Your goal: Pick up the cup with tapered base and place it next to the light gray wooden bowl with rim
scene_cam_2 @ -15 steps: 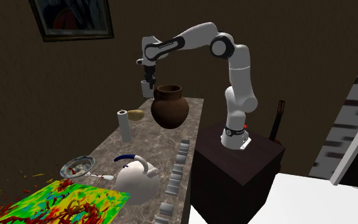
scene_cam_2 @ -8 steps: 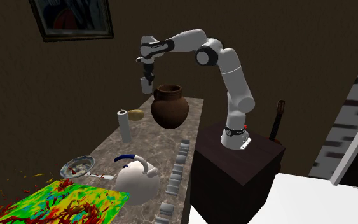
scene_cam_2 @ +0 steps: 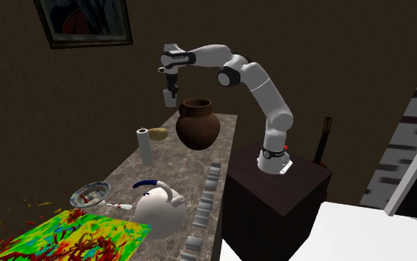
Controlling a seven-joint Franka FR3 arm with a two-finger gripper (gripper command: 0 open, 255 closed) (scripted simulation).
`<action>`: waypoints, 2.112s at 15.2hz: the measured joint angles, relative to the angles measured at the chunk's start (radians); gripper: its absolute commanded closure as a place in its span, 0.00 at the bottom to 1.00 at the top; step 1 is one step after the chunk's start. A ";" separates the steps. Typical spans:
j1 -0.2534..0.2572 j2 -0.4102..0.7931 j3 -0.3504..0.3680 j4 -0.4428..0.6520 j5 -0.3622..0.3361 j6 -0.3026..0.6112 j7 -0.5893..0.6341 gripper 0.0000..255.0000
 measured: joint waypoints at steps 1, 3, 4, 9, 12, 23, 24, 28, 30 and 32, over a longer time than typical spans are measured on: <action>0.000 0.002 0.001 -0.008 0.001 0.009 -0.003 1.00; 0.005 0.005 0.002 -0.029 0.003 0.032 -0.004 1.00; 0.011 -0.001 0.001 -0.053 0.002 0.049 -0.005 1.00; 0.017 0.011 0.006 -0.104 0.009 0.109 -0.013 1.00; 0.025 0.013 0.008 -0.143 0.013 0.148 -0.017 1.00; 0.034 0.047 0.024 -0.239 0.036 0.272 -0.034 1.00; 0.033 0.055 0.026 -0.241 0.039 0.281 -0.035 1.00; 0.034 0.072 0.034 -0.269 0.049 0.324 -0.041 1.00; 0.030 0.085 0.039 -0.274 0.056 0.342 -0.045 1.00; 0.029 0.098 0.044 -0.282 0.062 0.362 -0.048 1.00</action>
